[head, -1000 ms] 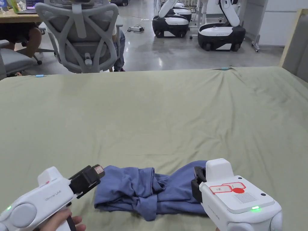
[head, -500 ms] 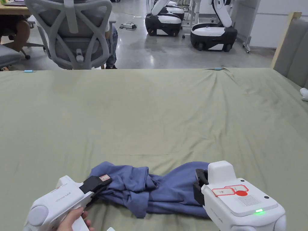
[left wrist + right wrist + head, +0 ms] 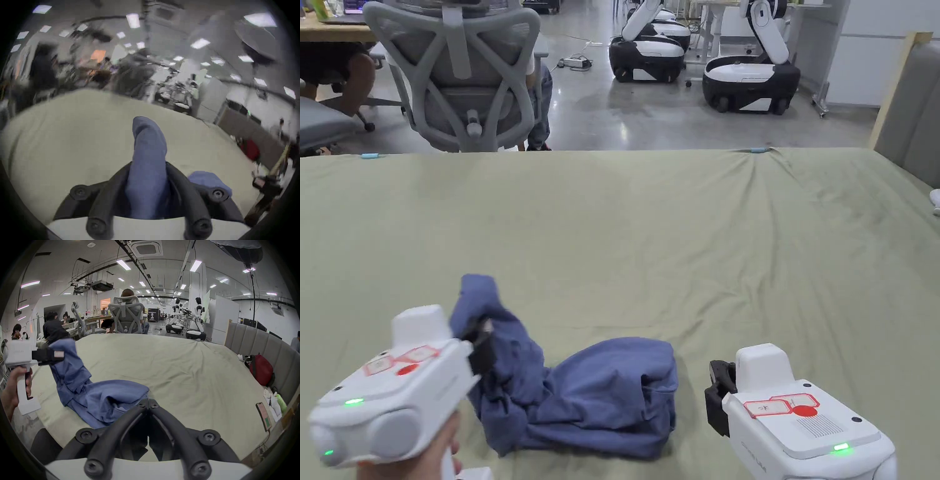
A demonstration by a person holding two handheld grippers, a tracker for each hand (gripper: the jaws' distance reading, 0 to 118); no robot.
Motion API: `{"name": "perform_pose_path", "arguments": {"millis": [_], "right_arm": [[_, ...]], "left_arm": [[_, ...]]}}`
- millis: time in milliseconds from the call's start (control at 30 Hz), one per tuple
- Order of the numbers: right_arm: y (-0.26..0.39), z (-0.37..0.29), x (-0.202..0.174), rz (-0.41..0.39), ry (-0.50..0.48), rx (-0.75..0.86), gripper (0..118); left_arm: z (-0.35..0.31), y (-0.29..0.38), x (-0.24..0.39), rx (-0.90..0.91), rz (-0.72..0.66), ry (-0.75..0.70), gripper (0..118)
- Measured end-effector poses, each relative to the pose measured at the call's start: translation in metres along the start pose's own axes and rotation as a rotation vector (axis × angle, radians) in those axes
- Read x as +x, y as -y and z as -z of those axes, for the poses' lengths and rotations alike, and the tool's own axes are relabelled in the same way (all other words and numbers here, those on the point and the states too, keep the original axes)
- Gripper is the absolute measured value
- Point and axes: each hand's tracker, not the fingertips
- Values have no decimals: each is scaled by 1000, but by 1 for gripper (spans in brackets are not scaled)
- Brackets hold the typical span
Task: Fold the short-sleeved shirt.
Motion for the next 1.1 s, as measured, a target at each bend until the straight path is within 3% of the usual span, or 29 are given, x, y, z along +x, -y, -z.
{"name": "perform_pose_path", "arguments": {"millis": [167, 300, 367, 400, 467, 500, 600, 667, 700, 733, 767, 833, 900, 1000, 1100], "right_arm": [[6, -8, 14, 11, 18, 3, 0], [11, -13, 25, 15, 32, 4, 0], [12, -15, 29, 11, 34, 3, 0], [12, -15, 30, 8, 33, 2, 0], [11, -15, 32, 11, 30, 3, 0], [11, -15, 33, 15, 25, 5, 0], [9, -16, 32, 24, 16, 15, 0], [8, -16, 32, 37, 5, 21, 0], [8, -15, 32, 40, 2, 20, 0], [8, -14, 31, 40, 1, 20, 0], [8, -13, 30, 40, -1, 19, 0], [8, -12, 30, 47, -6, 16, 0], [9, -9, 31, 52, -8, 11, 0], [10, -8, 34, 58, 0, -1, 0], [11, -7, 39, 69, 10, -18, 0]], "left_arm": [[39, 33, 119, -129, 447, 46, 14], [62, 86, 156, -225, 647, 41, 14], [63, 86, 151, -235, 546, 65, 15], [60, 78, 147, -223, 468, 105, 25], [49, 56, 132, -169, 336, 190, 84], [45, 45, 123, -175, 254, 218, 100], [28, 15, 81, -102, -68, 252, 102], [34, 10, 49, -158, -289, 300, 105], [35, 8, 42, -193, -365, 280, 102], [38, 12, 34, -197, -408, 252, 86], [41, 16, 29, -197, -435, 250, 63], [50, 25, 36, -264, -401, 268, 6], [58, 40, 50, -338, -372, 303, 1], [68, 66, 82, -428, -413, 470, 0], [80, 89, 108, -485, -308, 425, 0]]}}
